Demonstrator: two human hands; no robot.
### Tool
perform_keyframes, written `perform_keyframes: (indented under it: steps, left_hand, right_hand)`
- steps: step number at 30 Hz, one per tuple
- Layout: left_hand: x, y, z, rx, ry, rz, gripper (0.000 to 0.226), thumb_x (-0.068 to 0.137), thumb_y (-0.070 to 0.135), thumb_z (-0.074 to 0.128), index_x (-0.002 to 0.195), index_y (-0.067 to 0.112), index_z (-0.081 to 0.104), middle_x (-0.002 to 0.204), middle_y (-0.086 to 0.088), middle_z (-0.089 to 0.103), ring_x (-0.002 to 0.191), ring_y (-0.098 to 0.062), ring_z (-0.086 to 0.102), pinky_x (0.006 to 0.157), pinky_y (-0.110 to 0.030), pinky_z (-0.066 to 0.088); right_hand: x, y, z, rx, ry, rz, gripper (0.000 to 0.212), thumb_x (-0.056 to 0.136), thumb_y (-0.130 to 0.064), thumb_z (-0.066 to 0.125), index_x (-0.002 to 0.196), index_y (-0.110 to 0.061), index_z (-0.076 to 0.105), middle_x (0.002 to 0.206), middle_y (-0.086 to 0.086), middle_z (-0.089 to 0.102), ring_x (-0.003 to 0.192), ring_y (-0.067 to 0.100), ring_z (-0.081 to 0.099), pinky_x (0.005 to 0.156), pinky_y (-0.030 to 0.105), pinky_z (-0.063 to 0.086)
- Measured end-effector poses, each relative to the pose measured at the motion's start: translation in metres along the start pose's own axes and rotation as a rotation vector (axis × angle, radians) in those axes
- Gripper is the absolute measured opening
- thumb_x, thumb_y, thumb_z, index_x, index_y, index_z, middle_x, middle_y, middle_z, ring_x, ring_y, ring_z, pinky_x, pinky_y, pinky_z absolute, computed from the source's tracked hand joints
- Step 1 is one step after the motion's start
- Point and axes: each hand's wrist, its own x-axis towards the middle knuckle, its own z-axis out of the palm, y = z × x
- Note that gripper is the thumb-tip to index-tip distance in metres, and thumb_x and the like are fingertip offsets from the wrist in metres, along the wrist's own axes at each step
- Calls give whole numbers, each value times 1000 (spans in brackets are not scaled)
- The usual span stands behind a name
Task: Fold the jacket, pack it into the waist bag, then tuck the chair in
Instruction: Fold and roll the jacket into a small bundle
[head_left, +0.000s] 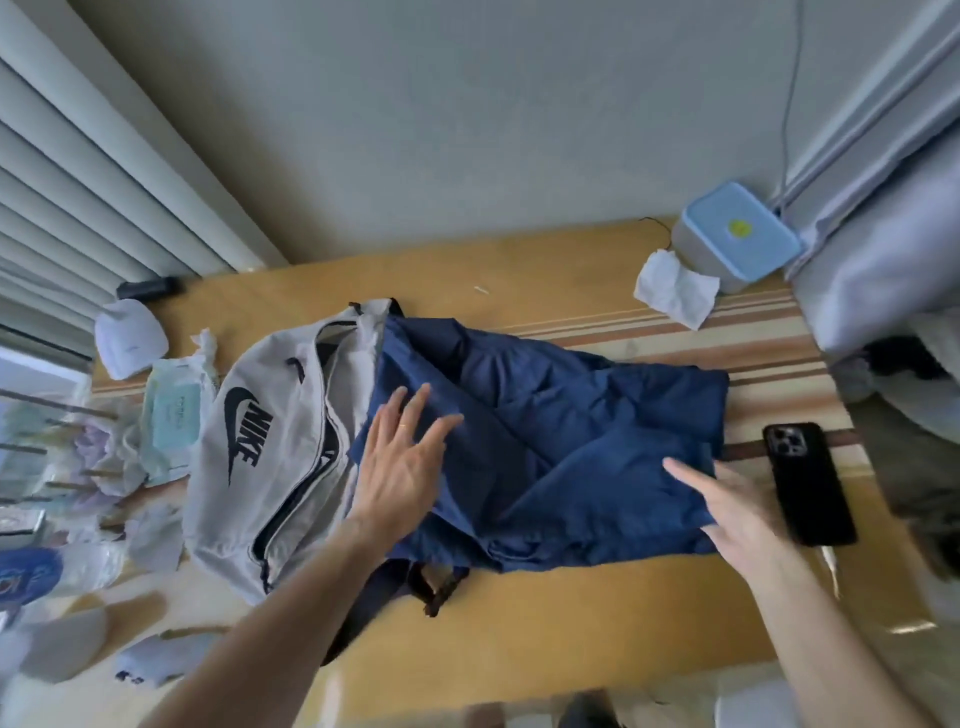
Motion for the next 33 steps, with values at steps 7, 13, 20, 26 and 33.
perform_keyframes:
  steps: [7,13,20,26,33]
  left_hand:
    - [13,-48,14,168,-446,-375,69,106,54,16,166,24,-1,174,2,-4,160,-27,0,128,-48,4]
    - [10,-26,14,-99,-205,-576,73,105,52,33,165,16,12,173,-10,9,157,-32,17,126,-48,21]
    - [-20,3,6,-398,-183,-904,77,83,41,80,137,3,41,139,-24,52,126,-45,55,99,-51,46]
    - [-25,-6,1,-840,-127,-912,34,86,11,75,114,22,60,109,-9,74,98,-33,70,90,-48,57]
    - [-43,-19,1,-944,-127,-972,20,78,12,72,89,29,75,89,-6,80,90,-34,74,88,-56,59]
  right_hand:
    - [28,-36,-26,142,124,-295,27,92,-11,74,118,-8,73,111,12,76,100,29,74,91,44,59]
    - [52,-16,-32,-360,431,-171,48,88,-20,79,132,-10,61,125,13,70,117,34,65,96,39,50]
    - [38,36,-31,-441,364,-19,75,69,-52,87,126,-10,61,120,10,72,106,35,69,94,46,57]
    - [42,38,-31,-331,299,-80,25,89,-24,78,109,-12,68,109,10,73,97,32,69,87,44,57]
    - [39,43,-47,-269,344,-124,11,96,-24,70,101,-15,68,105,13,72,96,35,66,86,45,54]
